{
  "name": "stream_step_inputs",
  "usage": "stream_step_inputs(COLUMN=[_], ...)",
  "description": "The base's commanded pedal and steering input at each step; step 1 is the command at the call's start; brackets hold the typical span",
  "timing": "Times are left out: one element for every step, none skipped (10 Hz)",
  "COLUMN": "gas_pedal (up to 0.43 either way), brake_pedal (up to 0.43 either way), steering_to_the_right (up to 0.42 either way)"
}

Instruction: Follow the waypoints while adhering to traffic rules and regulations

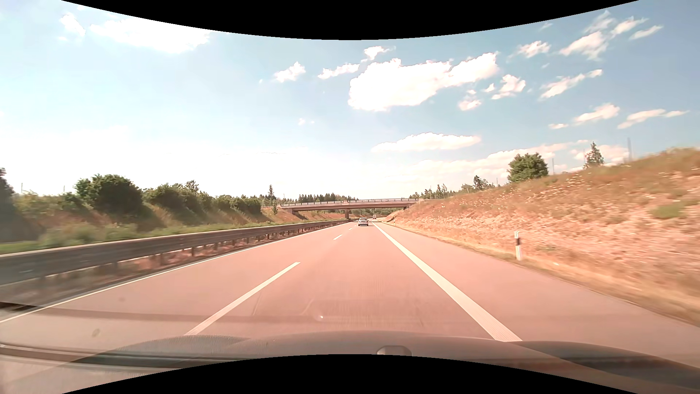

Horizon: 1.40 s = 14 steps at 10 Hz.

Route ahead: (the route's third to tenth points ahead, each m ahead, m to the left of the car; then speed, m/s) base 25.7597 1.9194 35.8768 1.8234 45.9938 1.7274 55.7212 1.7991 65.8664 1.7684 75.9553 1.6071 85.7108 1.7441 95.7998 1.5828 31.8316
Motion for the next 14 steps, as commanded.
stream_step_inputs(gas_pedal=[0.22,0.22,0.22,0.22,0.22,0.22,0.22,0.22,0.22,0.22,0.22,0.22,0.22,0.228], brake_pedal=[0.0,0.0,0.0,0.0,0.0,0.0,0.0,0.0,0.0,0.0,0.0,0.0,0.0,0.0], steering_to_the_right=[-0.002,-0.002,-0.001,-0.002,-0.002,-0.002,-0.002,-0.001,-0.001,-0.001,-0.001,-0.001,-0.001,-0.001])
